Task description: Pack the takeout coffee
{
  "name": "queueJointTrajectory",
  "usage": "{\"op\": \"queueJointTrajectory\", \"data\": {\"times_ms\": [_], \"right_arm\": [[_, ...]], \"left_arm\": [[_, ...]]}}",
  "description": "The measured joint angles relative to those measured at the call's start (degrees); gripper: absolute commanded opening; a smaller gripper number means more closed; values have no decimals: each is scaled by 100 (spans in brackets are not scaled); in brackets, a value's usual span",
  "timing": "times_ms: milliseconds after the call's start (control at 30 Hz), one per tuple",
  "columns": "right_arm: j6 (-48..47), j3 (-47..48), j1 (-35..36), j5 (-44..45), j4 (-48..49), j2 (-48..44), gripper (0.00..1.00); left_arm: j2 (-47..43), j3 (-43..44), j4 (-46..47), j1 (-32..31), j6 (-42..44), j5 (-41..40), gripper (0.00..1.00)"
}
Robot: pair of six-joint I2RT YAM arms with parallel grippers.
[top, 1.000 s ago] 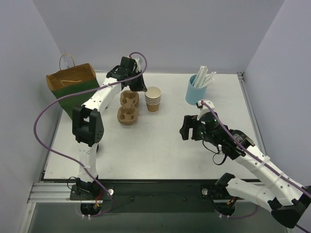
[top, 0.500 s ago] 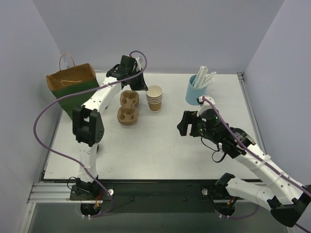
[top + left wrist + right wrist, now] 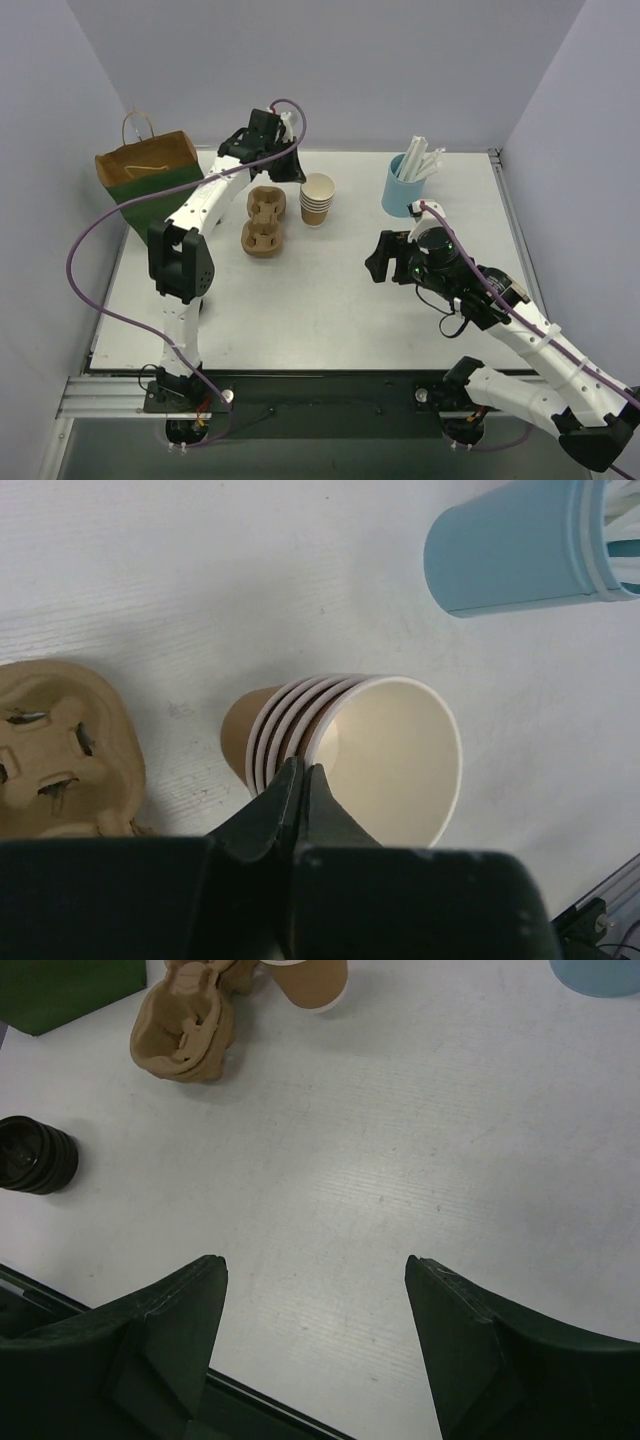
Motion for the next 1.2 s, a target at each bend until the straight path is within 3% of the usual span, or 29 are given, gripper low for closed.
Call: {"op": "queueJointTrajectory", "data": {"times_ms": [133, 333, 733, 867, 1033, 1200], "right_arm": [[0, 0, 0, -4, 0, 0, 74], [0, 0, -7, 79, 118, 151, 74], [109, 728, -1027, -671, 874, 1860, 72], [101, 807, -1019, -922, 981, 1843, 72], [81, 807, -1019, -1095, 935, 1679, 72], [46, 702, -1019, -1217, 756, 1069, 73]], "left_arm": [[17, 79, -52, 116, -190, 308, 0], [90, 431, -299, 114, -46, -13, 0], [-33, -328, 116, 116, -92, 157, 0], [-55, -179, 66, 164, -98, 223, 0], [-79, 691, -146, 234, -120, 262, 0], [-632, 868, -299, 197, -136, 164, 0]]}}
